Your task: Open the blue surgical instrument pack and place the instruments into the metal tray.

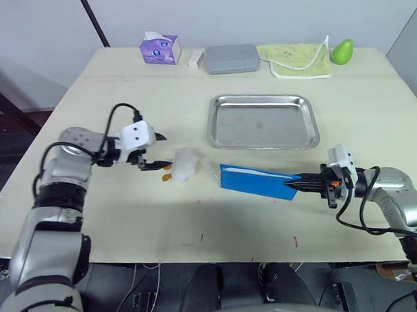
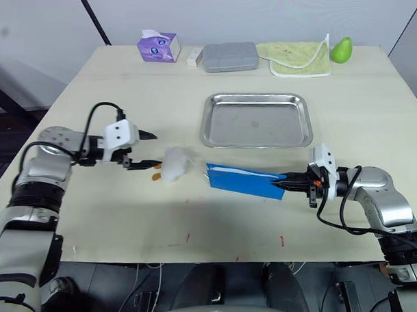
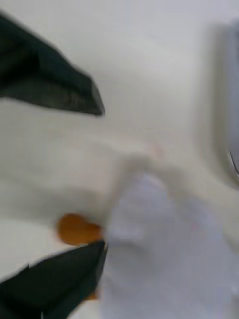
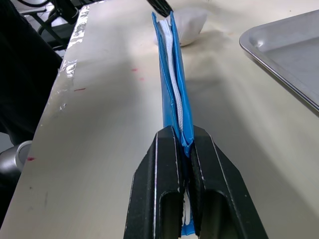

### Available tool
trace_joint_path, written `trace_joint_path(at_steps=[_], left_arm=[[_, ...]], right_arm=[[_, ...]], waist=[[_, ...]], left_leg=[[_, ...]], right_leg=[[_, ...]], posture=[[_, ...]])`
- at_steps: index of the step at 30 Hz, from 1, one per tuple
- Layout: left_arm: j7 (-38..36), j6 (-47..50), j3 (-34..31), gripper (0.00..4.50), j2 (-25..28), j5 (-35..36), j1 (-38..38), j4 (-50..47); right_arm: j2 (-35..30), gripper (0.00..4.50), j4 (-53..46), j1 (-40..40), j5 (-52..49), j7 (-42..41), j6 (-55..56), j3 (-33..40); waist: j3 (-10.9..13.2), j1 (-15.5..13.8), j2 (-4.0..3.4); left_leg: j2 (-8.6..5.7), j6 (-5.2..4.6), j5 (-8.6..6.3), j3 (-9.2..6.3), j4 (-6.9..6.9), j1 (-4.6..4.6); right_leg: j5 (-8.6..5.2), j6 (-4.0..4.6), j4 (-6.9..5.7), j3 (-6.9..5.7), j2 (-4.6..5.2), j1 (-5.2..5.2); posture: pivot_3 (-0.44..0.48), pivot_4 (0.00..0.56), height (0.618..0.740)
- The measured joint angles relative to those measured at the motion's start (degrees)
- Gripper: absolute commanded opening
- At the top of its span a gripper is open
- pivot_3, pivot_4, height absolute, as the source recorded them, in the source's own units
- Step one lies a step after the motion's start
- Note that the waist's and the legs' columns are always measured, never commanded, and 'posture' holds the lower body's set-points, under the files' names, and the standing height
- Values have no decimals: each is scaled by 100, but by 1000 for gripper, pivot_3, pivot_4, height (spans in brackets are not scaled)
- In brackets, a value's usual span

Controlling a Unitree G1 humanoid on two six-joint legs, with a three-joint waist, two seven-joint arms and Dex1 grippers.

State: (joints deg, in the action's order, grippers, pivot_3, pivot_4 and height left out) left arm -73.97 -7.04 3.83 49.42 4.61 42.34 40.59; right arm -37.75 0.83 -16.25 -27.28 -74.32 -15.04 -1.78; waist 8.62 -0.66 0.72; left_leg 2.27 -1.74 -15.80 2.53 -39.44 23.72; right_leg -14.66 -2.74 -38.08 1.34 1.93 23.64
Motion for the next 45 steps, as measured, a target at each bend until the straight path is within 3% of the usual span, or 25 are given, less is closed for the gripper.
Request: trace_joint_path(at_steps=[2,4,6,10,14,18,19,21,29,45], left_arm=[[-134,694,-370,4094,31,501,-230,-341],[-348,1918,-745,4094,76,1366,-669,-1280],[-369,3593,-1044,4094,64,2583,-1229,-2901],[26,4259,-1173,4094,-133,2996,-1462,-3813],[184,4024,-675,4094,-596,2732,-1550,-3925],[32,3358,-29,4094,-1101,2207,-1120,-3238],[-45,3172,92,3554,-1151,2096,-989,-3089],[-140,2946,151,2899,-1221,1966,-839,-2915],[-524,2261,369,2899,-1416,1582,-650,-2362],[-626,2599,207,2899,-1503,1768,-601,-2375]], right_arm=[[-1,0,43,-12,7,-9,32,4],[-10,0,87,-39,17,-28,42,4],[-20,0,163,-71,16,-51,47,7],[-20,0,173,-82,15,-109,45,-5],[-79,0,197,-125,37,-244,68,-28],[-137,0,211,-229,94,-356,80,-109],[-137,0,210,-240,94,-385,79,-128],[-141,0,208,-250,94,-399,74,-136],[-250,0,197,-258,96,-428,24,-139],[-273,0,253,-391,200,-507,23,-204]], waist=[[0,2,0],[0,-3,2],[0,-13,3],[-2,-12,1],[-2,-28,1],[-2,-20,2],[-2,-13,2],[-2,-4,2],[-2,-21,2],[-2,-9,2]], left_leg=[[2,0,0,-1,0,0],[9,1,0,-15,-1,1],[12,1,0,-43,-1,-1],[-1,1,0,-48,-2,-6],[-7,2,1,-45,-3,-4],[-9,3,2,-18,-7,-2],[-8,4,2,-16,-7,-2],[-7,6,3,-14,-6,-2],[-7,3,2,-11,-7,-1],[-6,2,1,-17,-8,-2]], right_leg=[[0,0,-1,-1,1,0],[0,0,-2,-2,4,-1],[0,-1,-3,-4,8,-4],[0,0,-8,-5,5,-8],[0,0,-4,-7,5,-10],[0,1,-3,-11,1,-10],[0,1,-1,-8,0,-9],[0,1,0,-6,-1,-8],[0,0,0,-5,1,-9],[0,0,-1,-4,1,-8]], posture=[[0,150,736],[0,150,736],[0,150,736],[0,150,736],[0,150,736],[0,150,736],[0,150,736],[0,150,736],[0,150,736],[0,150,736]])
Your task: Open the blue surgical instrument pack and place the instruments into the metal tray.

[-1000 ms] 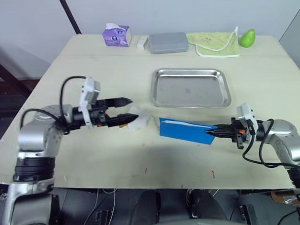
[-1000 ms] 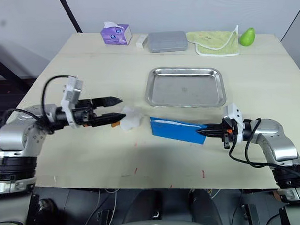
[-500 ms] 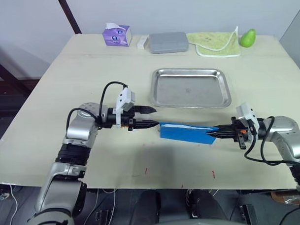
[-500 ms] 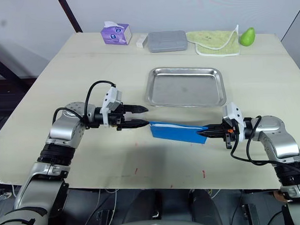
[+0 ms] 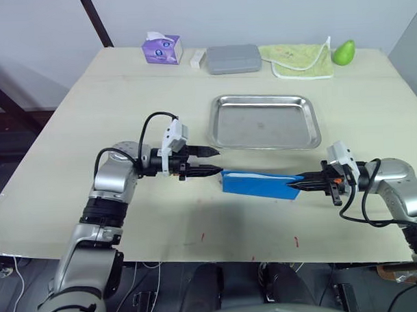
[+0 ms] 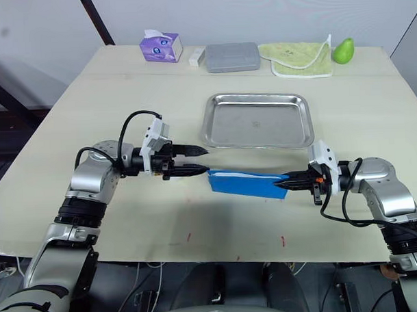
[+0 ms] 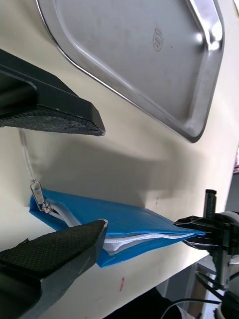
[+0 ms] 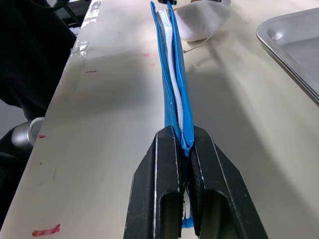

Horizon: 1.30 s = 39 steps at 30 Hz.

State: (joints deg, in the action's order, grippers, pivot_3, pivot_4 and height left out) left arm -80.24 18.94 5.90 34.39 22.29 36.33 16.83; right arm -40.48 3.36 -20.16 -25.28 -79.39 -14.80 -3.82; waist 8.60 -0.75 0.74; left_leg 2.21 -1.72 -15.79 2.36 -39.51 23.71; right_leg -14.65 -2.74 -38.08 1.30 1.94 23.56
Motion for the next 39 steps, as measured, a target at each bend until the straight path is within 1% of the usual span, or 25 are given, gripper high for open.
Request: trace_joint_path(at_steps=[2,12,19,24,30,32,35,36,37,39], left_arm=[[5,109,-84,2899,-22,65,3,-29],[-61,143,-80,2899,-44,85,18,-48],[-138,-368,203,2899,-151,-229,-94,10],[-186,-725,262,2899,-172,-365,-93,199],[-196,-1173,365,2899,-329,-556,-81,504],[-197,-1191,365,2899,-354,-557,-77,510],[-197,-1157,365,2071,-417,-545,-65,465],[-200,-1126,368,1679,-452,-538,-66,406],[-211,-1054,378,1096,-483,-530,-62,322],[-217,-1021,383,378,-486,-529,-62,261]], right_arm=[[0,0,0,-1,3,0,0,0],[1,0,0,-19,23,2,0,-4],[16,0,36,-73,48,2,0,-30],[22,0,37,-79,52,-4,0,-35],[21,0,36,-79,53,-13,2,-35],[21,0,36,-79,53,-14,2,-35],[21,0,36,-80,56,-11,4,-35],[22,0,36,-84,60,-6,4,-35],[23,0,36,-102,74,1,4,-43],[23,0,36,-106,81,5,4,-44]], waist=[[0,0,0],[0,1,0],[0,1,0],[0,2,0],[0,1,0],[0,1,0],[0,1,0],[0,2,0],[0,5,0],[0,5,0]], left_leg=[[0,0,0,-2,0,0],[0,0,0,-2,0,0],[0,0,0,2,0,-1],[0,0,0,5,0,-1],[0,0,0,4,0,-1],[0,0,0,4,0,-1],[0,0,0,3,0,-1],[0,0,0,3,0,-1],[0,0,0,3,0,-1],[0,0,0,2,0,-1]], right_leg=[[0,0,0,0,0,0],[0,0,0,0,0,0],[0,0,-1,0,-1,0],[0,0,-1,0,-1,0],[0,0,-1,0,-1,0],[0,0,-1,0,-1,0],[0,0,-1,0,-1,0],[0,0,-1,0,-1,0],[0,0,-1,0,-1,0],[0,0,-2,0,-2,0]], posture=[[0,150,736],[0,150,736],[0,150,736],[0,150,736],[0,150,736],[0,150,736],[0,150,736],[0,150,736],[0,150,736],[0,150,736]])
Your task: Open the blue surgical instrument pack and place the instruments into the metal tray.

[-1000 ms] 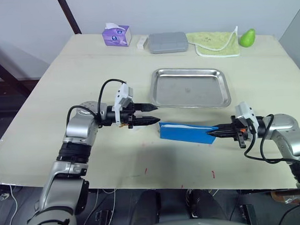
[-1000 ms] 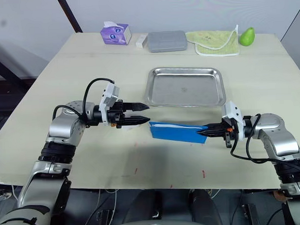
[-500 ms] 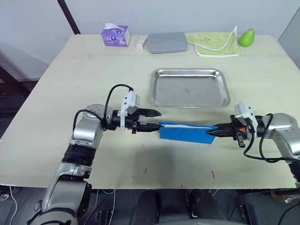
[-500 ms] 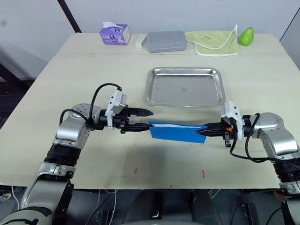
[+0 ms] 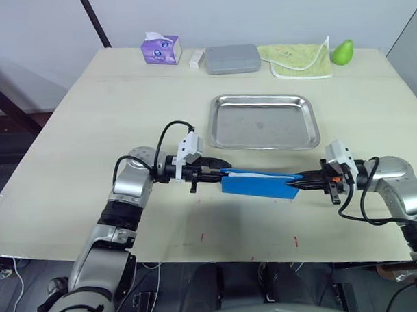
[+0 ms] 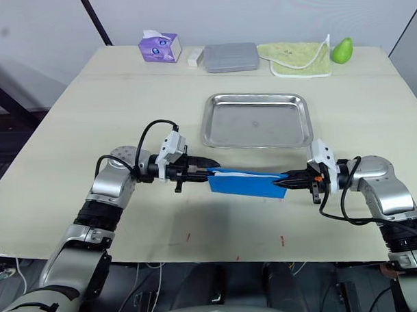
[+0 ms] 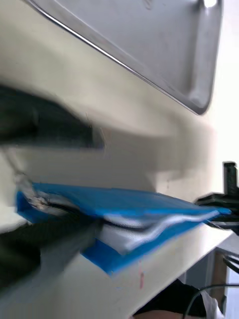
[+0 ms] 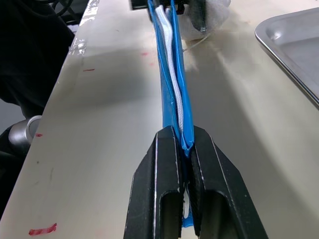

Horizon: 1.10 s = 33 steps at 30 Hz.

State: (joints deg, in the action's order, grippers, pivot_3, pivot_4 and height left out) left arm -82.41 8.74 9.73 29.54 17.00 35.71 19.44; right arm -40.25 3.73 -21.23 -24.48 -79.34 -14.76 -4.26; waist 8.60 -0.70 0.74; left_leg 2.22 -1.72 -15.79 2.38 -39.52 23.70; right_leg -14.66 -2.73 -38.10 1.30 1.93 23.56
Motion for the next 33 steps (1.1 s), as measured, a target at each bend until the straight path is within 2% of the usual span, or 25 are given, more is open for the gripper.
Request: trace_joint_path(at_steps=[2,6,7,9,10,13,15,17,19,22,25,28,33], left_arm=[[-2,114,0,40,-4,2,-1,-114],[18,210,0,40,-7,-3,-12,-170],[24,218,0,0,-8,-4,-37,-215],[28,222,0,0,-19,-3,-49,-252],[32,224,0,0,-24,-3,-58,-282],[38,349,0,0,-42,30,-92,-331],[32,482,-2,0,-44,94,-133,-401],[25,491,-17,0,-12,115,-171,-412],[24,481,-14,0,-14,114,-169,-410],[7,472,-12,0,-29,117,-170,-393],[-46,511,-16,0,-27,145,-198,-411],[-57,576,-20,0,-19,230,-252,-427],[-60,588,-14,0,-28,244,-261,-428]], right_arm=[[1,0,13,-32,27,13,-5,-1],[-1,0,69,-128,42,63,-218,-5],[-15,562,72,-153,38,57,-317,-5],[-32,711,55,-158,14,53,-411,-5],[-47,1273,35,-153,-11,54,-501,-5],[-126,2522,-197,-72,-46,177,-651,54],[-314,2522,-507,140,-260,301,-963,286],[-653,2522,-939,367,-749,484,-1575,861],[-679,2522,-1120,414,-983,615,-1790,1169],[-678,1680,-1375,662,-1412,797,-2181,1470],[-680,41,-1587,964,-1601,902,-2372,1590],[-679,41,-1768,1079,-1454,1069,-2294,1463],[-649,41,-1842,1093,-907,1218,-1991,773]], waist=[[0,0,0],[0,-1,0],[0,-2,0],[0,-2,0],[0,-5,0],[0,-14,0],[1,-29,-1],[1,-20,-1],[1,1,-1],[1,-2,-1],[1,-3,-1],[1,2,-1],[1,-8,-1]], left_leg=[[0,0,0,0,0,0],[0,0,0,0,0,0],[0,0,0,-1,0,0],[0,0,0,-1,0,1],[0,0,0,-2,0,1],[0,0,0,-6,0,3],[-1,0,0,-20,0,7],[-1,0,0,-31,0,5],[0,-1,-1,-33,-1,-1],[1,-2,-1,-37,0,1],[0,-2,-1,-34,0,1],[0,-2,-1,-32,0,-3],[0,-2,-1,-21,0,-3]], right_leg=[[0,0,0,1,0,0],[0,0,0,1,0,0],[0,0,0,1,0,0],[0,0,1,0,0,0],[0,0,1,0,1,0],[0,0,1,0,2,1],[0,0,2,-3,3,1],[0,0,1,0,4,1],[1,0,-3,3,1,0],[0,1,-4,2,-2,1],[0,0,-2,6,-1,1],[0,0,-5,9,-2,1],[0,0,-7,20,-3,7]], posture=[[0,150,736],[0,150,736],[0,150,736],[0,150,736],[0,150,736],[0,150,736],[0,150,736],[0,150,736],[0,150,736],[0,150,736],[0,150,736],[0,150,736],[0,150,736]])
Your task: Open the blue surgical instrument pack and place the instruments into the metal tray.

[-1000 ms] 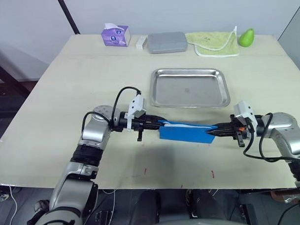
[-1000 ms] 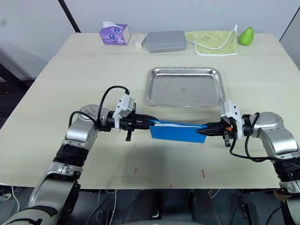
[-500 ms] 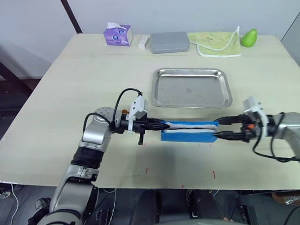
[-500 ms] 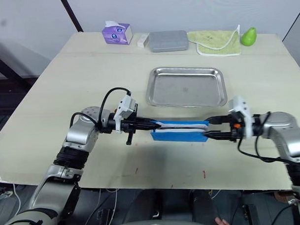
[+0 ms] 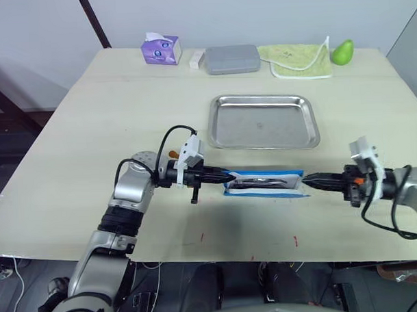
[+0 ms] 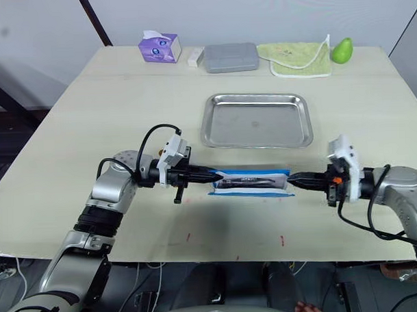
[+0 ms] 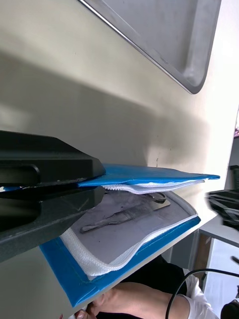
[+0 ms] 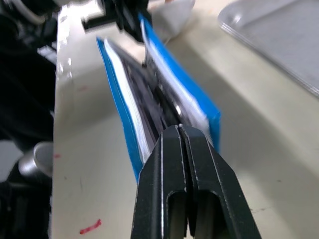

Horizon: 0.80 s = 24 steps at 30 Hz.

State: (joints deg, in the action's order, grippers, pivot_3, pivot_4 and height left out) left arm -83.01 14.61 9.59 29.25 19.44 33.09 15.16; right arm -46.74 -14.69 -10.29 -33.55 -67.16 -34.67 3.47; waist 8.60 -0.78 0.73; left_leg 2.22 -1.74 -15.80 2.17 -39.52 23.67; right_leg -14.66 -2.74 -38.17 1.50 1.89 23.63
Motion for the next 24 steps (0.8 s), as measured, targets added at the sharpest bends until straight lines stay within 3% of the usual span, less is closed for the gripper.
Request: trace_joint_path(at_steps=[10,16,24], left_arm=[[-237,805,24,0,222,303,-217,-392],[-298,1448,37,0,375,550,-268,-567],[-279,1863,41,0,433,750,-262,-734]], right_arm=[[-4,41,-37,122,258,-17,154,-342],[-143,41,-290,285,262,-141,164,-344],[-136,41,-375,426,498,-98,306,-649]], waist=[[1,7,2],[9,10,16],[13,42,21]], left_leg=[[8,0,-1,36,1,-15],[5,-23,-17,50,21,-78],[1,-31,-23,63,20,-85]], right_leg=[[0,0,-20,61,-23,23],[0,0,-35,202,-86,31],[0,1,-68,271,-107,70]], posture=[[0,150,736],[0,150,736],[0,150,736]])
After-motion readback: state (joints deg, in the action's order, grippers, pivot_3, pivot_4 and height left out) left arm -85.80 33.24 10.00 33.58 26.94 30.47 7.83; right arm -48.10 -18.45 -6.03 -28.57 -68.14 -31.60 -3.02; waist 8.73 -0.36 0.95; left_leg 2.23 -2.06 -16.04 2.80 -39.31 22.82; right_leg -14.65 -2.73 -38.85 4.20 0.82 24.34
